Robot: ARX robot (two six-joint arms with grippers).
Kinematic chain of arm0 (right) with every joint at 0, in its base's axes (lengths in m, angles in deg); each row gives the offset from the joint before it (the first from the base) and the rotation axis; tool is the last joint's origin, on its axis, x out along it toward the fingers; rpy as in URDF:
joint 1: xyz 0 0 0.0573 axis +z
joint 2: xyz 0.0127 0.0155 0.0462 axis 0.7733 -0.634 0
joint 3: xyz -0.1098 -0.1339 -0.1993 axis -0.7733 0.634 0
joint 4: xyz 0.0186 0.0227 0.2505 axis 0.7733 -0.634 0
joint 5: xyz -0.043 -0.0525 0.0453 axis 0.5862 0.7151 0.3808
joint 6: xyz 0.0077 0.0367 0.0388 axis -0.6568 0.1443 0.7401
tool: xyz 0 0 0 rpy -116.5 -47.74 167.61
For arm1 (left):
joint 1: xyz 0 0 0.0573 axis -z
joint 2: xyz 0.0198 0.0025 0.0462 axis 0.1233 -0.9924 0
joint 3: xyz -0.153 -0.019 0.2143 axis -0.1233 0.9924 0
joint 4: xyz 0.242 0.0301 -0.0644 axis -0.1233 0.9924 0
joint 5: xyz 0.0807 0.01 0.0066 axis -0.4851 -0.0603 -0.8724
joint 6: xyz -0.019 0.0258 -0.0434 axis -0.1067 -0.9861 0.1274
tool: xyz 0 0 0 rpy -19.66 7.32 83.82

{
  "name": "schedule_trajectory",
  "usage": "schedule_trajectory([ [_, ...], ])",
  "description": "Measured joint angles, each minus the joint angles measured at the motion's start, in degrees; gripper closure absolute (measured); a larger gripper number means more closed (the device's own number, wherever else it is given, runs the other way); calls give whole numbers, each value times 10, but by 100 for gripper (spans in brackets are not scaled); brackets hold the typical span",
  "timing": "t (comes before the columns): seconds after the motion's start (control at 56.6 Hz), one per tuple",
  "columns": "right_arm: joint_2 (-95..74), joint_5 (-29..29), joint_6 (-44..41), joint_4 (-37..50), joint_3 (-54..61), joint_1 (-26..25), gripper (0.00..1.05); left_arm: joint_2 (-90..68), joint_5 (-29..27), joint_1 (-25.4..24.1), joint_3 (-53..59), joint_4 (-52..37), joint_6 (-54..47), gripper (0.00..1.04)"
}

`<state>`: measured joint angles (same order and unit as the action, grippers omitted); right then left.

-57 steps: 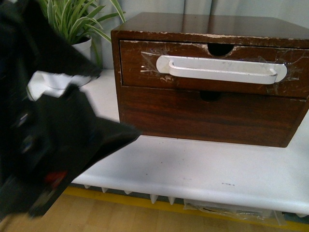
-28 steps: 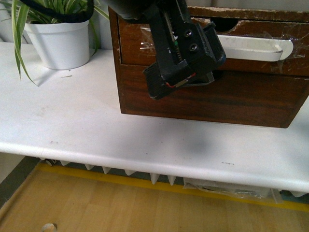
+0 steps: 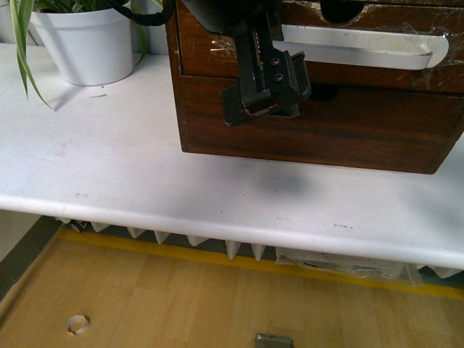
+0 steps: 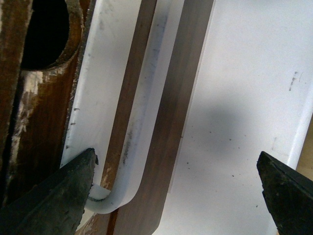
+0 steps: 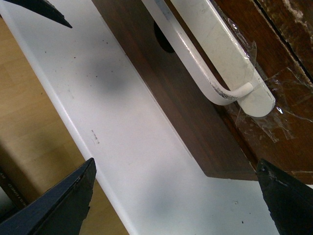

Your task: Open drawer

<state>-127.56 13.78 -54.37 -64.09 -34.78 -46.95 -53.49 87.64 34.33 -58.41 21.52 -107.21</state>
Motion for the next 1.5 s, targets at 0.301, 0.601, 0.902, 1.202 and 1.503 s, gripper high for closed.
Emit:
schedule_trajectory([
  [0.301, -78, 4, -12, 17, -52, 37, 9, -5, 22, -2, -17, 36, -11, 6],
  [0.601, -137, 10, 2, 54, -90, 61, 9, -5, 28, -2, -18, 35, -7, 6],
  [0.902, -153, -10, 10, 23, -98, 66, 9, -8, 31, -2, -23, 53, -26, 6],
  [1.202, -138, -56, -30, -34, -92, 63, 9, 19, 40, 5, -9, 118, -68, 6],
  [1.503, -82, -94, -63, -96, -47, 72, 9, 80, 42, 25, 45, 183, -99, 6],
])
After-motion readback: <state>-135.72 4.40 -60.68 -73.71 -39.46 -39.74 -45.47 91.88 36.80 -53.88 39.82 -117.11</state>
